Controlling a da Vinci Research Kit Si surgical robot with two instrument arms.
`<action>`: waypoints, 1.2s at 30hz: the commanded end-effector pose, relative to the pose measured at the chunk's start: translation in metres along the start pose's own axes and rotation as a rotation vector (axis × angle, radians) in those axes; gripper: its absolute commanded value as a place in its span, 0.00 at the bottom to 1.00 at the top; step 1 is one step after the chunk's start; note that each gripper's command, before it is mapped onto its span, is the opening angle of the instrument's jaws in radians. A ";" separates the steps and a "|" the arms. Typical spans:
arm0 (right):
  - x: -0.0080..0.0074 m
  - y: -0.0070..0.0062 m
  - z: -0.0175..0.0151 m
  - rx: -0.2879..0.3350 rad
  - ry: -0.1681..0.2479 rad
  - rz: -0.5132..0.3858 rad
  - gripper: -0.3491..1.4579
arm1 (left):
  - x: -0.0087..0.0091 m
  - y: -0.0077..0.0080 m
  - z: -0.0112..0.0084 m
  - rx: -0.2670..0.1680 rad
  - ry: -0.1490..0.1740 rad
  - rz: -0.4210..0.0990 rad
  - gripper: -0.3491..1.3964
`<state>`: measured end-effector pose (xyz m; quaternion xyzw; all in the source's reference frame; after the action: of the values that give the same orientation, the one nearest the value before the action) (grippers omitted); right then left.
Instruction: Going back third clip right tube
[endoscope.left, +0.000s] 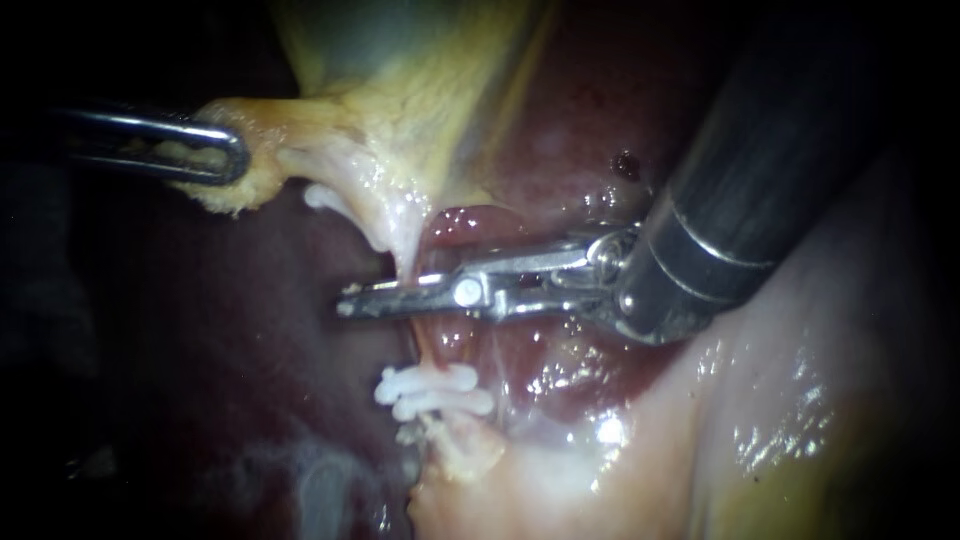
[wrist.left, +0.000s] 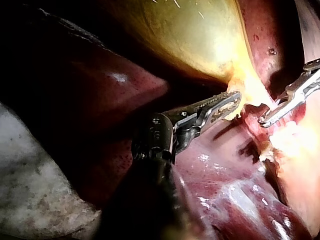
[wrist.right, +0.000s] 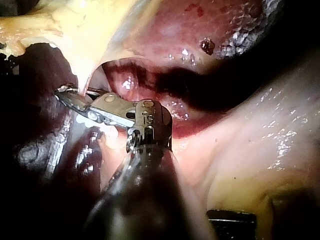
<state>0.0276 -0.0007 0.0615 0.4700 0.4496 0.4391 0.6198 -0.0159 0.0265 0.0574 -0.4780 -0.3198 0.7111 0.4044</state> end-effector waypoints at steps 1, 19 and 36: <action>0.0000 0.0000 0.0000 0.000 0.001 0.000 0.00 | 0.0000 0.0000 0.0000 -0.001 0.000 0.000 0.00; -0.0012 0.0013 0.0007 0.011 -0.005 -0.182 0.47 | -0.0005 0.0000 0.0003 -0.004 -0.009 0.003 0.00; -0.0006 0.0048 0.0006 -0.061 0.012 -0.653 0.47 | -0.0006 0.0000 0.0004 -0.006 -0.010 0.004 0.00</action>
<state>0.0273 -0.0005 0.0664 0.2769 0.5681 0.2298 0.7401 -0.0161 0.0260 0.0578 -0.4760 -0.3230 0.7134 0.4001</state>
